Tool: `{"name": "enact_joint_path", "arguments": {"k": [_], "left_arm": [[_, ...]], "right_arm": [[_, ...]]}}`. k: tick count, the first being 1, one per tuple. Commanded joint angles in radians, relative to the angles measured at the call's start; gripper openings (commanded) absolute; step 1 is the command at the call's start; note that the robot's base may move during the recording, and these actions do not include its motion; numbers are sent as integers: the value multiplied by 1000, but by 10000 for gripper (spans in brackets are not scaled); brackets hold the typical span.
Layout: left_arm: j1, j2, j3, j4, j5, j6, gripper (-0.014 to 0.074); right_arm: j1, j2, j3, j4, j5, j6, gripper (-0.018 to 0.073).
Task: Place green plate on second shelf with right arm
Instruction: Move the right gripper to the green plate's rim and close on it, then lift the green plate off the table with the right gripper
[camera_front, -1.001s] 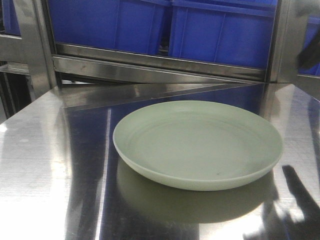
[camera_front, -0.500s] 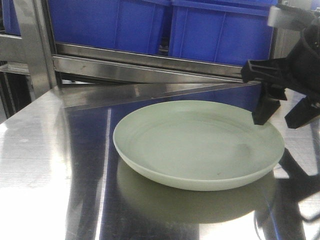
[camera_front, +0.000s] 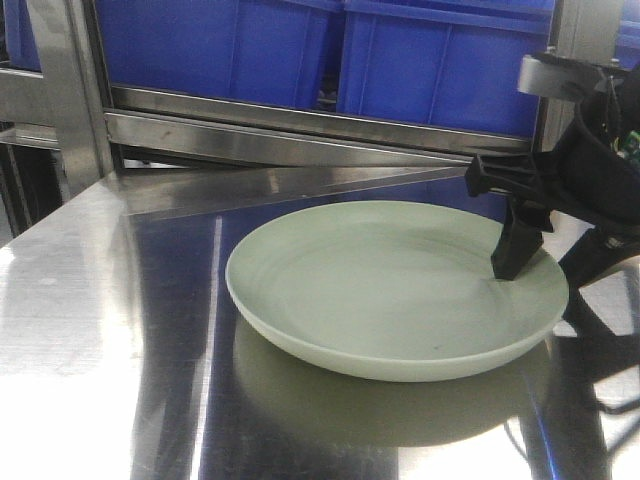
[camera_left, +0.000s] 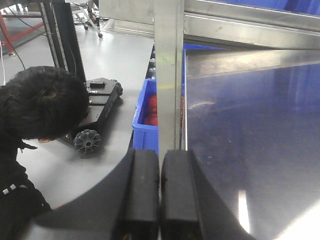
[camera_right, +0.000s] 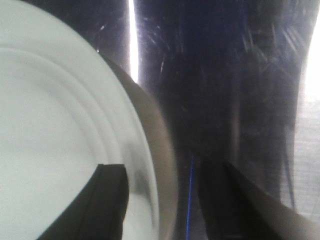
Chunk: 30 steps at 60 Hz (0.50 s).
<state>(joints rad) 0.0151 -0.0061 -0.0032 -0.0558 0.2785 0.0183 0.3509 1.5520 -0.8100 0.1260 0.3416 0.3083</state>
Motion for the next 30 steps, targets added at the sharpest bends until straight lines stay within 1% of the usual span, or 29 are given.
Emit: {"name": "enact_joint_path", "arguments": {"k": [1, 4, 6, 16, 18, 20, 30], "left_arm": [[-1, -21, 40, -2, -79, 0, 124], [-1, -21, 40, -2, -79, 0, 124], [-1, -21, 40, -2, -79, 0, 124], [-1, -21, 40, -2, -79, 0, 124], [-1, -21, 40, -2, -79, 0, 124], [-1, -21, 40, -2, -79, 0, 124], [-1, -21, 40, -2, -79, 0, 124]], "right_arm": [[1, -16, -30, 15, -52, 0, 431], [1, -14, -30, 18, -52, 0, 395], [1, -12, -30, 18, -52, 0, 346], [1, -21, -30, 18, -57, 0, 31], [1, -26, -30, 18, -66, 0, 59], [1, -34, -30, 18, -77, 0, 67], [1, -117, -30, 18, -129, 0, 54]]}}
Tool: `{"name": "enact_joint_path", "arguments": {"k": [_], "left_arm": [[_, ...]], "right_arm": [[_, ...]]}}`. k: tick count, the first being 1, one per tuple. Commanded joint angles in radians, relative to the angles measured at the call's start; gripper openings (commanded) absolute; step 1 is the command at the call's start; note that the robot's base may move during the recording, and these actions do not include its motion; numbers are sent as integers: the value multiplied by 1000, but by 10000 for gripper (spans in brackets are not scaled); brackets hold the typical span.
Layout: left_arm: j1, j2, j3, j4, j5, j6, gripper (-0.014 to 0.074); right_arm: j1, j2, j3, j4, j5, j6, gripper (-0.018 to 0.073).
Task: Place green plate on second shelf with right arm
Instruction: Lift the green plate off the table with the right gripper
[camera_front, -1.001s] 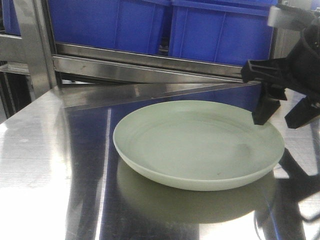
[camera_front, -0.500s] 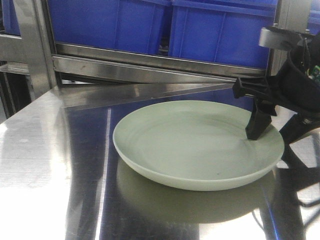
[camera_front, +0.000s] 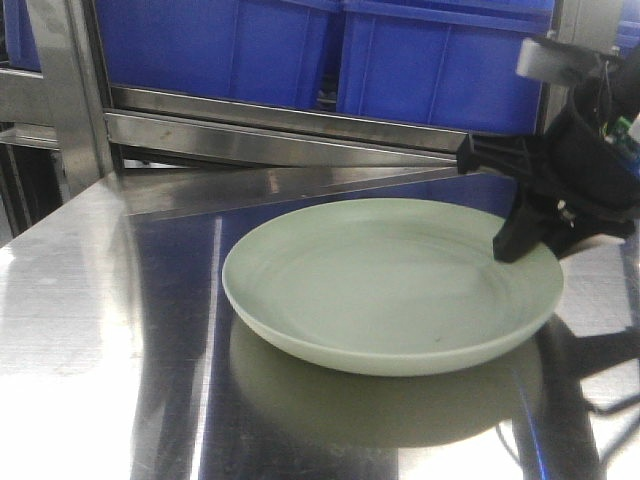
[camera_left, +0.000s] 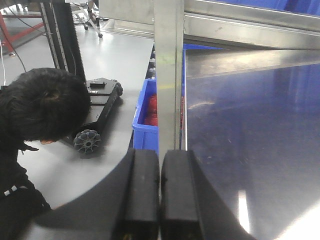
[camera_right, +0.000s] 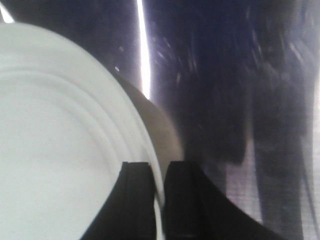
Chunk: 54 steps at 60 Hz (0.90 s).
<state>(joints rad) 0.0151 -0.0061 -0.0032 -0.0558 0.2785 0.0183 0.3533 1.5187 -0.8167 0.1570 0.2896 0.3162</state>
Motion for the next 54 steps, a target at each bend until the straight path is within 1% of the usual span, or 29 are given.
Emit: {"name": "enact_joint_path", "arguments": {"k": [1, 9, 19, 28, 38, 43, 49, 54], "left_arm": [[-1, -21, 40, -2, -79, 0, 124], [-1, -21, 40, -2, -79, 0, 124], [-1, -21, 40, -2, -79, 0, 124], [-1, -21, 40, -2, -79, 0, 124], [-1, -21, 40, -2, -79, 0, 124], [-1, -21, 40, -2, -79, 0, 124], [-1, -21, 40, -2, -79, 0, 124], [-1, -21, 40, -2, -79, 0, 124]], "right_arm": [[-1, -94, -23, -14, -83, -8, 54], [-8, -196, -23, -19, -124, -9, 54], [-44, -337, -15, -74, -128, -9, 54], [-116, -480, 37, -122, -135, -9, 54], [-239, -670, 152, -157, -171, -9, 54], [-285, -763, 214, -167, -177, -9, 54], [-315, -871, 282, -178, -177, -9, 54], [-323, -943, 329, -179, -177, -9, 54]]}}
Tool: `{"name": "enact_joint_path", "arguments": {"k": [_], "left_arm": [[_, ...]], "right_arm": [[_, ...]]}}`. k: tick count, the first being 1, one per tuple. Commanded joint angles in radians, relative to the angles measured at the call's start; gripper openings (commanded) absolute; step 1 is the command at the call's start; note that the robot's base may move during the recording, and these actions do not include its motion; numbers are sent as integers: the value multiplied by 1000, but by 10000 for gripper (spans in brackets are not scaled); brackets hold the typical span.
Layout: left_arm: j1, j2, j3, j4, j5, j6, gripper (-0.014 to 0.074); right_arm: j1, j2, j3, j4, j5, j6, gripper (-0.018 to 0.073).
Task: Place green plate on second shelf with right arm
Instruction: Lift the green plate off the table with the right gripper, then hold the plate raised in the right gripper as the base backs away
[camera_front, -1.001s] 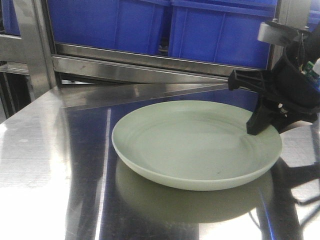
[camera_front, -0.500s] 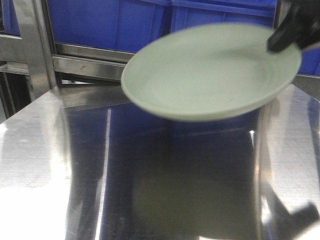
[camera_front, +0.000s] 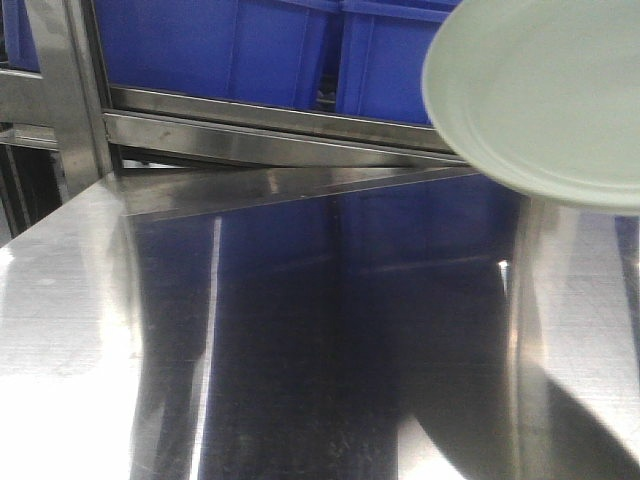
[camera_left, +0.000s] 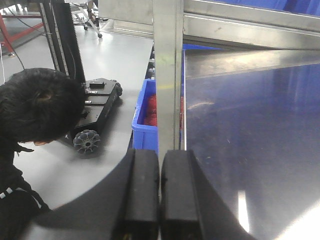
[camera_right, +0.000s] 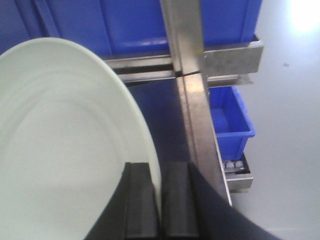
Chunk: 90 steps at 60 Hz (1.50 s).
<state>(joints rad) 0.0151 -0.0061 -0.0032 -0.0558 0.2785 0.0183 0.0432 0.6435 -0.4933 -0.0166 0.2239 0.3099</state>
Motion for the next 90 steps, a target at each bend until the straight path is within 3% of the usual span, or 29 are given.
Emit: {"name": "enact_joint_path", "arguments": {"k": [1, 15, 90], "left_arm": [[-1, -21, 40, -2, -79, 0, 124], [-1, -21, 40, -2, -79, 0, 124], [-1, -21, 40, 15, -62, 2, 124]], "right_arm": [[-14, -79, 17, -5, -111, -3, 54], [-14, -184, 93, -5, -110, -3, 54], [-14, -186, 100, -5, -108, -3, 54]]}}
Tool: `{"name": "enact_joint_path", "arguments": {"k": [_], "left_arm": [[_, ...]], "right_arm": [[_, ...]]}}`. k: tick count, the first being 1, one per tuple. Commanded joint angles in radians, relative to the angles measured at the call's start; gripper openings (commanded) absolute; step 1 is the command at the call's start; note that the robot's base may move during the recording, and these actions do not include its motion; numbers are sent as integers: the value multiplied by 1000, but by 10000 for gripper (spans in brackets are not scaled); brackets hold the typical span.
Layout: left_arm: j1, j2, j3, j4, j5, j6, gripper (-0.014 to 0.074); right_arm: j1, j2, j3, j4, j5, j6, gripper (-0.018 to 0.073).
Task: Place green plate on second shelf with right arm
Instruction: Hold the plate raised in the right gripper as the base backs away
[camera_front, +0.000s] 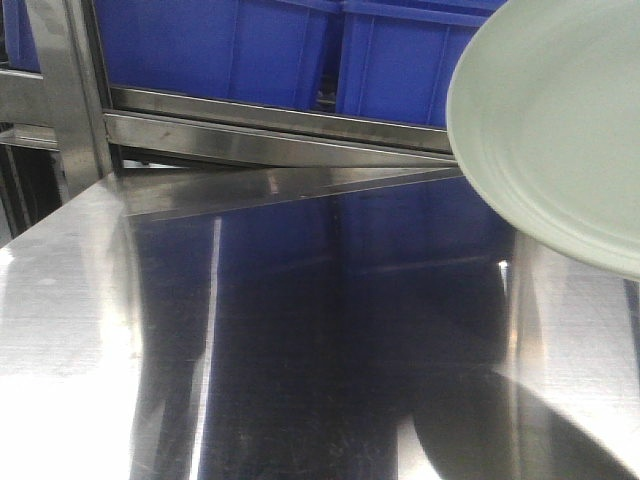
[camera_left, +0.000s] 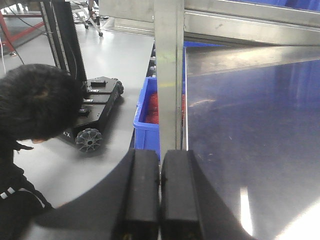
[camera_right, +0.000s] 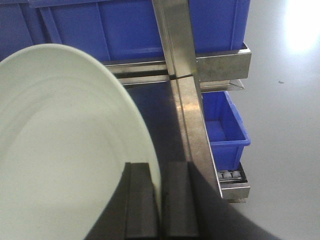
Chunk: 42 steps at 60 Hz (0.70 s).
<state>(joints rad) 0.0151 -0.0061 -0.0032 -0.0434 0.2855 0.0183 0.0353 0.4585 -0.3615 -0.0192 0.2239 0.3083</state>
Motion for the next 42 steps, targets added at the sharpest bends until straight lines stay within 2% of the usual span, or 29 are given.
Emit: {"name": "enact_joint_path", "arguments": {"k": [1, 42], "left_arm": [[-1, -21, 40, 3, -69, 2, 124], [-1, -21, 40, 3, -67, 2, 124]], "right_arm": [[-6, -2, -31, -3, -108, -1, 54], [-6, -1, -31, -3, -109, -1, 54]]}}
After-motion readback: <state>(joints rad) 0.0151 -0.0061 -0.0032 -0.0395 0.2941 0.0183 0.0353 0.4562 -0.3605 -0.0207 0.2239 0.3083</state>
